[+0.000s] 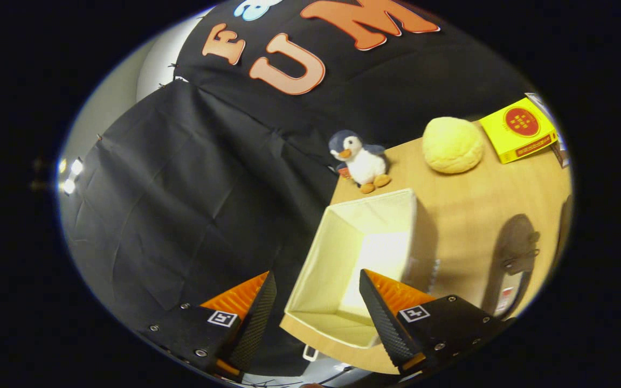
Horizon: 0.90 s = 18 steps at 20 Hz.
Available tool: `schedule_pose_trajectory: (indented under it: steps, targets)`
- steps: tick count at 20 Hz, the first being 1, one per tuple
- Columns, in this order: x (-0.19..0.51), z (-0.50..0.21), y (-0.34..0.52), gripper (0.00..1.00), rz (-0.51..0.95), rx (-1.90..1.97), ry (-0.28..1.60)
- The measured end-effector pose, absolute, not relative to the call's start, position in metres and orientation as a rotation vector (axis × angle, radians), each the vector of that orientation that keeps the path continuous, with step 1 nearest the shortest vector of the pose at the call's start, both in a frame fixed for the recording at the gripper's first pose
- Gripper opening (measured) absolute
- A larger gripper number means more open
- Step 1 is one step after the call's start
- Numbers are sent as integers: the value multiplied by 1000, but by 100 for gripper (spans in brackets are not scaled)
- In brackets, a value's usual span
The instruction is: Open the storage box then place both shoes into the box .Put the left shoe in first, then the right shoe, with the right side of both shoes facing outward in a uniform manner.
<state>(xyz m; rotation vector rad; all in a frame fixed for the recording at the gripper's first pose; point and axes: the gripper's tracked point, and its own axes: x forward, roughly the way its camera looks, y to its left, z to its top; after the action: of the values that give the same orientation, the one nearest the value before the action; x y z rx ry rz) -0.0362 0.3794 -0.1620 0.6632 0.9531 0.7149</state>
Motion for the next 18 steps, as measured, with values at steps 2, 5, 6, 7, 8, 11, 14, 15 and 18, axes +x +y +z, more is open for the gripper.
schedule_pose_trajectory:
  steps: [2,5,6,7,8,11,14,15,18]
  targets:
    - [-36,-181,350,95,659,603,969]
    - [-33,-209,307,96,567,541,1003]
    - [-32,-217,293,96,533,520,1011]
    - [-29,-226,280,96,503,491,1017]
    - [-34,-238,262,96,475,456,1021]
    - [-36,-266,224,96,423,344,1044]
    - [-41,-296,204,91,382,321,1096]
    - [-40,-305,199,90,370,305,1108]
    - [-39,-336,191,85,352,254,1146]
